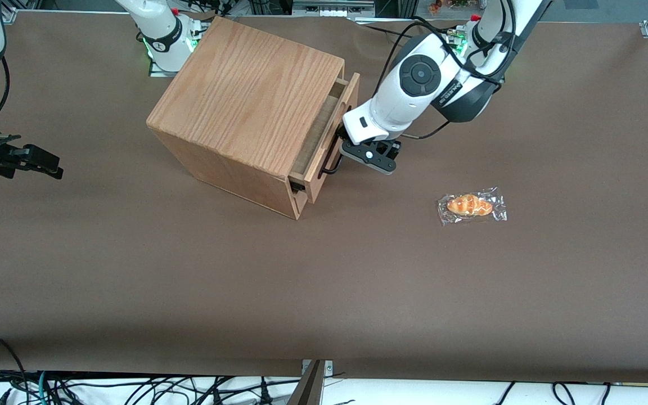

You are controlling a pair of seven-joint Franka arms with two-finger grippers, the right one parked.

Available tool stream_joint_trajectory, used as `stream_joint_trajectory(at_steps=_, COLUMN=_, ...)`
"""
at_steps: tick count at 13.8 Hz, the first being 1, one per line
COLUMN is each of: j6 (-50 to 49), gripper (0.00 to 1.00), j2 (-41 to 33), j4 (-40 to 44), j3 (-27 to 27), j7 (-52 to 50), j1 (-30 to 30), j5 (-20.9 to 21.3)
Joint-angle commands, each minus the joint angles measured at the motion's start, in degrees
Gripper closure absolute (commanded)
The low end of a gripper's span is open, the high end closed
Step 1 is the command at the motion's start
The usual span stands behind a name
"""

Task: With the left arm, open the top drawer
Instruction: 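Pull the handle with the left gripper, sliding the drawer out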

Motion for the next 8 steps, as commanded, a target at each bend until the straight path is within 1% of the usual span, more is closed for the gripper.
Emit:
stream_joint_trajectory(at_steps=1, j6=-3.69, gripper=0.0, j2=-2.37, j4=-1.16, j3=0.69, j7=-2.33, j1=2.37, j5=4.68)
stream_joint_trajectory(at_steps=5, j6=-5.09, gripper=0.0, j2=-2.81, j4=-1.16, j3=0.78, j7=-1.8, j1=3.87, j5=6.09)
stream_joint_trajectory(at_steps=8, j6=-5.62, gripper=0.0, j2=-3.51, j4=-1.07, j3=1.22, j7=2.76, j1=6.32, j5=6.54)
